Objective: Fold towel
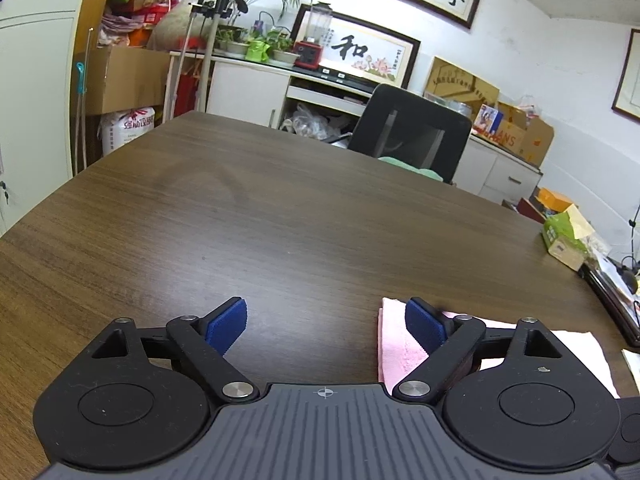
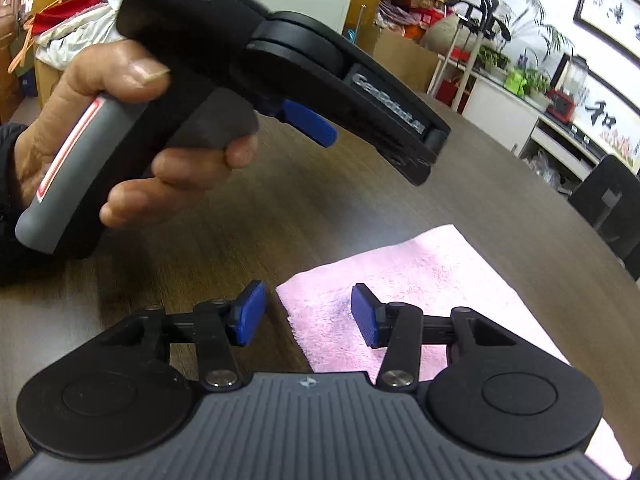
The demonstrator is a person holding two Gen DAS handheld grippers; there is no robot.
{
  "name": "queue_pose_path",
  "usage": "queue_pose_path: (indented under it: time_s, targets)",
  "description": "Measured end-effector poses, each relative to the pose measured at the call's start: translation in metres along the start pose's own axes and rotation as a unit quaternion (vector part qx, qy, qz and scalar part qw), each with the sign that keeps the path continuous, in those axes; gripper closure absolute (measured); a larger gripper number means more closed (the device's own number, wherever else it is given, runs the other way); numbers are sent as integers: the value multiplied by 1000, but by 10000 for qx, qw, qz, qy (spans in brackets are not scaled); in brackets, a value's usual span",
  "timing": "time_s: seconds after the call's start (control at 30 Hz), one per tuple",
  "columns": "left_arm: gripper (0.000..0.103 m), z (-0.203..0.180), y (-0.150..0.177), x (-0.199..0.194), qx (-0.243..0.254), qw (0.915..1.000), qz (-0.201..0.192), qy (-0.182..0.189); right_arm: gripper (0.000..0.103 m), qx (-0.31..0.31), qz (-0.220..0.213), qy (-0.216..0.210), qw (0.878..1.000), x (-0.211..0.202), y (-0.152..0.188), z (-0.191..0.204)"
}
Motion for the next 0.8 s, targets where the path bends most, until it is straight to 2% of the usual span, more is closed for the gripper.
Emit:
queue_pose_path:
  time_s: [0.17, 0.3, 0.4, 0.67, 0.8]
  targets:
    - [9, -2, 2, 7, 54, 9999, 110, -17, 73, 94, -120, -5, 9999, 4, 1, 3]
    - [8, -1, 1, 13, -16, 9997, 232, 25, 92, -30, -272, 467, 9985, 8, 4, 5]
    - [8, -1, 1, 19, -161, 9988, 413, 212, 95, 56, -445, 576, 9973, 5, 8, 9]
    - [7, -11, 4, 31, 6, 9953, 952, 202, 95, 432, -998, 396, 9933, -18, 15, -1]
    - [4, -20, 9, 36, -8, 9908, 1282, 444, 95, 513, -1341, 419, 9888, -37, 20, -5]
Point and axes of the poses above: each gripper's, at about its wrist camera, not at the fingertips, and x roughly the way its jaws point, z to its left, y to its underside, the point moved 8 cm from there along x, roughly the way its jaws point, and after that the axes turned 13 degrees about z, right-handed, at the moved point
